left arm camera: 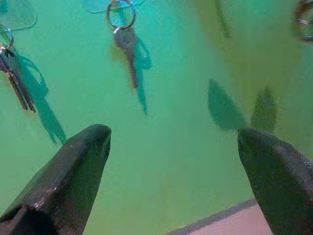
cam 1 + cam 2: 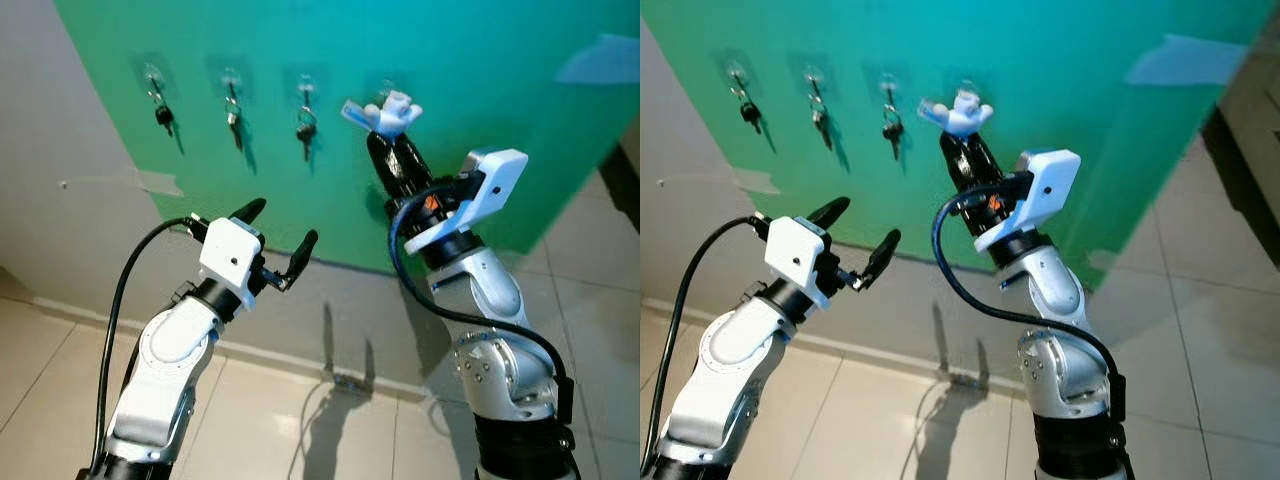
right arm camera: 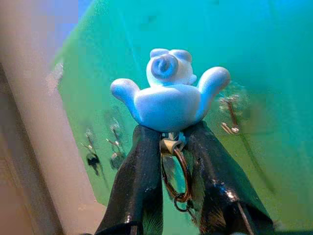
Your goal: Hang keys on a hook
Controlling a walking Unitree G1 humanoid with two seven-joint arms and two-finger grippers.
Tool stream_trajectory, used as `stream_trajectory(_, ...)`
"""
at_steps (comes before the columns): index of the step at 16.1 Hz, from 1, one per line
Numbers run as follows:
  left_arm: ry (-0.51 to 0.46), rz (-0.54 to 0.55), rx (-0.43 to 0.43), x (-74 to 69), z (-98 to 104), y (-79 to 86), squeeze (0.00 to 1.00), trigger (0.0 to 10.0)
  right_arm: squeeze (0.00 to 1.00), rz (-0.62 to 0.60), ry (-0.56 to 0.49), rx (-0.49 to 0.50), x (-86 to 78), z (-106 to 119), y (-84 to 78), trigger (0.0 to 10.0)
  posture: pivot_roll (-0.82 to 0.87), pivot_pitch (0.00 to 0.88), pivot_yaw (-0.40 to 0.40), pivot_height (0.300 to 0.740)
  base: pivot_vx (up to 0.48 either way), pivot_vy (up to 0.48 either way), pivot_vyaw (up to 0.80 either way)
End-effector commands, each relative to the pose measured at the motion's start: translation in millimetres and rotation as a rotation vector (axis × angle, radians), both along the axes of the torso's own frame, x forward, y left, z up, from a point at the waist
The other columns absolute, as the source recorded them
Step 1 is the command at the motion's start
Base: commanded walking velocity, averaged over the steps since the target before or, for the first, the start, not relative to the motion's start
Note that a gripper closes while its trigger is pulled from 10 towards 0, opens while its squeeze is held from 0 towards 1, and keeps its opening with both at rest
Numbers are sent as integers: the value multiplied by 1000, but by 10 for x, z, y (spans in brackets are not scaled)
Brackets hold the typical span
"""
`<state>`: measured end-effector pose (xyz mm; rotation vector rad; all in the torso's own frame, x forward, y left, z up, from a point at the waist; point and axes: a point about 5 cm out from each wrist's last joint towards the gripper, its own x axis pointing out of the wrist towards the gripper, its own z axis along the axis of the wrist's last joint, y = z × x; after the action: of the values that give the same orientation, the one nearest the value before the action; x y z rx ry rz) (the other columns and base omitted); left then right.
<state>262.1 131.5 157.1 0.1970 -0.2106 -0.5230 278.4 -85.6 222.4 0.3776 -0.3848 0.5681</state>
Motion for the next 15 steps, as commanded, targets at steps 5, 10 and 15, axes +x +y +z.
stream_trajectory(5, 1, -36, -8, -34, 21, -66, 0, 10000, 0, 36, -72, 67, -70, 200, -80, 10000, -63, 57, 23, 740, 227, 0, 0)
stream_trajectory(10, 9, -55, -6, -37, 10, -109, 0, 10000, 0, 32, -77, 72, -69, 225, -121, 10000, -67, 58, 24, 740, 0, 0, 0)
stream_trajectory(15, 24, -85, -2, -41, 0, -141, 0, 10000, 0, 22, -84, 64, -50, 261, -154, 10000, -68, 62, 27, 740, 0, 0, 0)
